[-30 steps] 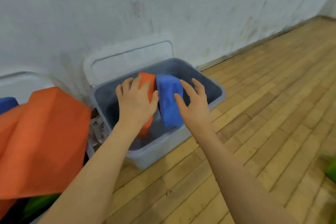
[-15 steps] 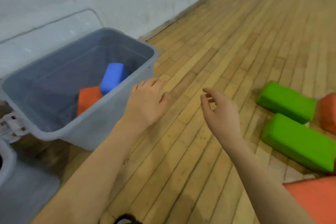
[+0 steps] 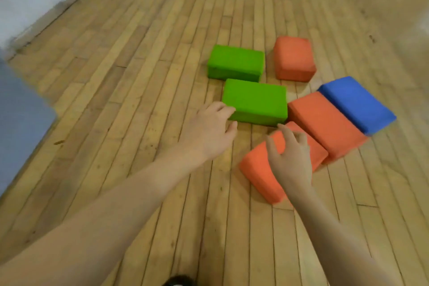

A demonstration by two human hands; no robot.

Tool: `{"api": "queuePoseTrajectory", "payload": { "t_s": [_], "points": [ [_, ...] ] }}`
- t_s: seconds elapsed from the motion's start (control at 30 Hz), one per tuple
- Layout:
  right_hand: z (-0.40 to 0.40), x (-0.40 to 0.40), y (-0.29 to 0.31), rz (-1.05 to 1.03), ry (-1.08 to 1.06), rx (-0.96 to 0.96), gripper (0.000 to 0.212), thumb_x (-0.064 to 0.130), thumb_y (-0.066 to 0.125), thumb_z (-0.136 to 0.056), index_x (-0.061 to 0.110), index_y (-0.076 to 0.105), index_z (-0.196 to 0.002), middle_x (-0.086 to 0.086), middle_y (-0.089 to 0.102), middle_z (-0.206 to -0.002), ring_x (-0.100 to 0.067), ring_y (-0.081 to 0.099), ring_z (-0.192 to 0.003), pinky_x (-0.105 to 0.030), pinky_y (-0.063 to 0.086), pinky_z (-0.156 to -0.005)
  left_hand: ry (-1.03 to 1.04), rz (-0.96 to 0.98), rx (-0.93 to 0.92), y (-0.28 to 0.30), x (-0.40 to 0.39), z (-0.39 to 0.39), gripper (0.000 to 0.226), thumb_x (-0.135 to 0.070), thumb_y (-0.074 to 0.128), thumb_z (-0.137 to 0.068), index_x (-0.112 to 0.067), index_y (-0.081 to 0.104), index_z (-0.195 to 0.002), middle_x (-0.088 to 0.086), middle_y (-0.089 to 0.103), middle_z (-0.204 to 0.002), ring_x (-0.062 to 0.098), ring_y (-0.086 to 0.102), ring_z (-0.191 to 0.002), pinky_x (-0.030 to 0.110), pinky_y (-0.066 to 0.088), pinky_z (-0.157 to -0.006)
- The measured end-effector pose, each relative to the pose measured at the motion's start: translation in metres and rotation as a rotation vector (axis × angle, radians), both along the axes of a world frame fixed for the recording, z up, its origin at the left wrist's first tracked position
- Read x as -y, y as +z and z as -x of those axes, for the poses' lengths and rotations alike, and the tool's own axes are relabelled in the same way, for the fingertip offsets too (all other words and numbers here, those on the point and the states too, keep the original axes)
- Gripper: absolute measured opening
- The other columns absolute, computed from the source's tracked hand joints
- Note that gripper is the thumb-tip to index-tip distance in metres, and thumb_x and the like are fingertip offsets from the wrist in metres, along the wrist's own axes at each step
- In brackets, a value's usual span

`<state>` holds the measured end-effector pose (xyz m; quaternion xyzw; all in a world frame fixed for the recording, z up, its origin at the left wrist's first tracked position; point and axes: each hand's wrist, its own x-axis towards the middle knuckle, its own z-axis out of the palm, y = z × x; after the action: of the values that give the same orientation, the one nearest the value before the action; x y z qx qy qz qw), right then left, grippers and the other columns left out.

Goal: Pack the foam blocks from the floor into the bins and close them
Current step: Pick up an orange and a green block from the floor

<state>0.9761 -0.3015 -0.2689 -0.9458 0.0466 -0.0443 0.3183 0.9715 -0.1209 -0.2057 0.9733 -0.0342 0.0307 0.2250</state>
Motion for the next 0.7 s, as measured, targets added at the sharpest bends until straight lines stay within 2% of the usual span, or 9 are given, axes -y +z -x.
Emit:
{"api": "queuePoseTrajectory", "payload": {
  "t_s": [0.1,0.2,0.27,0.37,0.47,0.57,0.7],
  "points": [
    [0.006,0.026,-0.04,0.127,-0.138,-0.148,0.064,0.048,0.051,-0.089,0.022,0.031,-0.144,-0.016,0.028,-0.146,-0.039,0.033,-0.126,-0.047,0.03,-0.102,-0.086,-0.039,-0.112,-0.052,0.03,-0.014,0.047,-0.038,0.04,-0.096,-0.019,0.042,-0.14,0.004,0.038,-0.144,0.022,0.034,-0.131,0.039,0.03,-0.108],
    [0.013,0.042,-0.073,0.161,-0.247,-0.27,0.081,0.058,0.049,-0.086,0.02,0.014,-0.149,-0.018,0.015,-0.152,-0.041,0.025,-0.133,-0.051,0.022,-0.107,-0.133,-0.111,-0.279,-0.101,0.055,-0.021,0.055,-0.047,0.034,-0.097,-0.025,0.027,-0.146,0.004,0.022,-0.153,0.025,0.02,-0.139,0.041,0.02,-0.113],
    [0.019,0.05,-0.093,0.165,-0.293,-0.333,0.094,0.063,0.05,-0.083,0.012,0.005,-0.149,-0.019,0.018,-0.151,-0.04,0.027,-0.133,-0.052,0.022,-0.107,-0.147,-0.165,-0.38,-0.13,0.067,-0.02,0.06,-0.052,0.032,-0.096,-0.029,0.016,-0.149,0.003,0.013,-0.156,0.027,0.014,-0.141,0.043,0.015,-0.113],
    [0.029,0.056,-0.114,0.1,-0.27,-0.391,0.098,0.065,0.049,-0.083,0.01,0.001,-0.148,-0.017,0.032,-0.145,-0.037,0.037,-0.129,-0.053,0.025,-0.107,-0.173,-0.183,-0.447,-0.159,0.077,-0.014,0.066,-0.052,0.032,-0.096,-0.026,0.006,-0.15,0.005,0.011,-0.157,0.029,0.019,-0.14,0.045,0.016,-0.113],
    [0.036,0.053,-0.122,-0.071,-0.244,-0.338,0.091,0.054,0.051,-0.088,0.012,0.0,-0.15,-0.015,0.039,-0.142,-0.031,0.04,-0.128,-0.053,0.024,-0.109,-0.126,-0.03,-0.408,-0.171,0.079,-0.008,0.073,-0.047,0.044,-0.094,-0.024,0.004,-0.15,0.002,0.017,-0.154,0.027,0.024,-0.137,0.047,0.019,-0.112],
    [0.044,0.051,-0.118,-0.168,-0.216,-0.214,0.079,0.045,0.051,-0.091,0.014,0.008,-0.15,-0.012,0.04,-0.142,-0.029,0.041,-0.128,-0.051,0.029,-0.108,0.012,0.194,-0.371,-0.162,0.079,0.004,0.083,-0.046,0.056,-0.088,-0.02,0.006,-0.15,-0.002,0.017,-0.149,0.024,0.022,-0.136,0.049,0.022,-0.112],
    [0.048,0.047,-0.086,-0.284,-0.147,-0.025,0.066,0.039,0.049,-0.094,0.018,0.018,-0.148,-0.004,0.035,-0.146,-0.017,0.036,-0.131,-0.035,0.033,-0.106,0.1,0.418,-0.248,-0.134,0.073,0.024,0.09,-0.047,0.068,-0.079,-0.018,0.018,-0.148,-0.007,0.019,-0.131,0.017,0.024,-0.127,0.037,0.027,-0.109]
  ]
}}
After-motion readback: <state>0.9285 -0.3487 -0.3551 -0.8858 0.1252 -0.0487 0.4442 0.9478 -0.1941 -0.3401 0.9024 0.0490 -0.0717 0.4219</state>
